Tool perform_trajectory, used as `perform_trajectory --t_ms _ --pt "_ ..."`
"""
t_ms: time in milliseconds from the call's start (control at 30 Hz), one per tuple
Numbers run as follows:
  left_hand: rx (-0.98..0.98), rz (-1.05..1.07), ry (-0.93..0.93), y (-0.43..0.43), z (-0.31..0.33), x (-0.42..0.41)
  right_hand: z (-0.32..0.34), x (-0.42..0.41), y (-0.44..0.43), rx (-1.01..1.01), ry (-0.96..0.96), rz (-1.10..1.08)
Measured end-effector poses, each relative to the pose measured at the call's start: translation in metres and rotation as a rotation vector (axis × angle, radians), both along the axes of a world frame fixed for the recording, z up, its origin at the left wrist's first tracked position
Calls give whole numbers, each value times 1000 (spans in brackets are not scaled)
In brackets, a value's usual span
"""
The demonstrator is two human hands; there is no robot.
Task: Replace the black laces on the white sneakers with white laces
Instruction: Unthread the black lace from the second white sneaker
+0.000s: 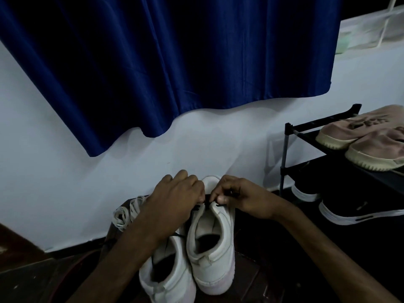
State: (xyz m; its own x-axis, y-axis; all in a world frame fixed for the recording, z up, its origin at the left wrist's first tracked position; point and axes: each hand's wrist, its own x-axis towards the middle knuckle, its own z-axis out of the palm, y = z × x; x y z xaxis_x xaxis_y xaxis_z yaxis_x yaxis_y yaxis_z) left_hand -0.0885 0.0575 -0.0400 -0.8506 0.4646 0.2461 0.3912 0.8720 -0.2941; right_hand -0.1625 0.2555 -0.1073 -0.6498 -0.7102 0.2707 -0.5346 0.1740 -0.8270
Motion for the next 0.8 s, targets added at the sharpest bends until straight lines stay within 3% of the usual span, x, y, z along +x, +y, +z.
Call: perform_trajectory --t_ms 100,200,500,700,800 --pt "-48 -24 229 2 -6 4 -2 0 -3 40 56 -8" --pt "-24 68 285 5 -10 15 -3 1 -9 81 91 -10" --pt "79 179 194 8 -19 19 -3 3 -12 131 125 31" --pt "79 209 134 9 -27 9 0 -3 11 37 -178 125" --pt "89 212 118 8 -26 9 0 -4 11 7 -169 140"
